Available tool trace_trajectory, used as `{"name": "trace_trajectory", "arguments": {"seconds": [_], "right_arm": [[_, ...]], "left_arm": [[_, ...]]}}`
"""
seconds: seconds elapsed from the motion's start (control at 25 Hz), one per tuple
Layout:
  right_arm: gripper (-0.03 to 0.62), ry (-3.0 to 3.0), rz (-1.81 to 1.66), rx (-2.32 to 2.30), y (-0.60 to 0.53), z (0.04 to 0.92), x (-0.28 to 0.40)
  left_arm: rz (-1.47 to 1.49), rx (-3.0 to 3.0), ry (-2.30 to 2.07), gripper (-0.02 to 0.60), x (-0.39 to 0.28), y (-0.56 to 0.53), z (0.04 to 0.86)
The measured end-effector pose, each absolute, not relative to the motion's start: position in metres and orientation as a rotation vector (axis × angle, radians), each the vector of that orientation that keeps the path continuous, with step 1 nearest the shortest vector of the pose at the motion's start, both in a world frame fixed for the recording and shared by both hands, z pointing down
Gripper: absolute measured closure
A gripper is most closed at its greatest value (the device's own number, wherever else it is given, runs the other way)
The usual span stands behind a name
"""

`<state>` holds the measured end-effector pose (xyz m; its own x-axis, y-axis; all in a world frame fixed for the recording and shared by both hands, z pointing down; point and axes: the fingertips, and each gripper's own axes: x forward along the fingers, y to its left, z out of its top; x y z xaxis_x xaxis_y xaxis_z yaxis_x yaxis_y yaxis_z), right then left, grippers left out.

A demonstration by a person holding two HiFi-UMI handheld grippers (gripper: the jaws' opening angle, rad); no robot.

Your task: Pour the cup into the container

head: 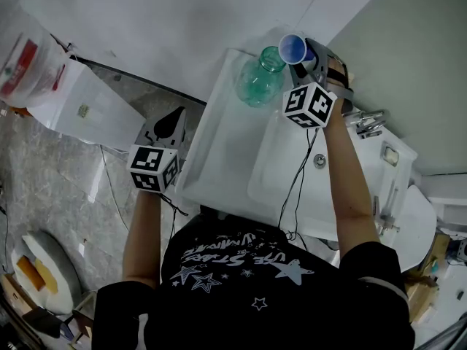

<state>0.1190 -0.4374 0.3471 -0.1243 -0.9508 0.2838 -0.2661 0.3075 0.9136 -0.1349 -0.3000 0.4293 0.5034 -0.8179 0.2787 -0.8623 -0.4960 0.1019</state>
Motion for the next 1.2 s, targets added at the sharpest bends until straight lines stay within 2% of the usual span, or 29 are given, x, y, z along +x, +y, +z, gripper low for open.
{"name": "trace_trajectory", "arguments": {"seconds": [0.88,1.2], "right_arm": [[0.324,-1.468,-1.03,1.09,-0.4393,0.3447,0.1173],[0.324,-1.529,-0.968,1.117,-0.44,0.3452,0.1177]], "left_arm": [[0.268,2.517,-1.427,0.569,-0.1362,-0.2988,0.4303],[0.265,2.513,-1.43,0.569,-0.1376,-0.2975,0.4309]]}}
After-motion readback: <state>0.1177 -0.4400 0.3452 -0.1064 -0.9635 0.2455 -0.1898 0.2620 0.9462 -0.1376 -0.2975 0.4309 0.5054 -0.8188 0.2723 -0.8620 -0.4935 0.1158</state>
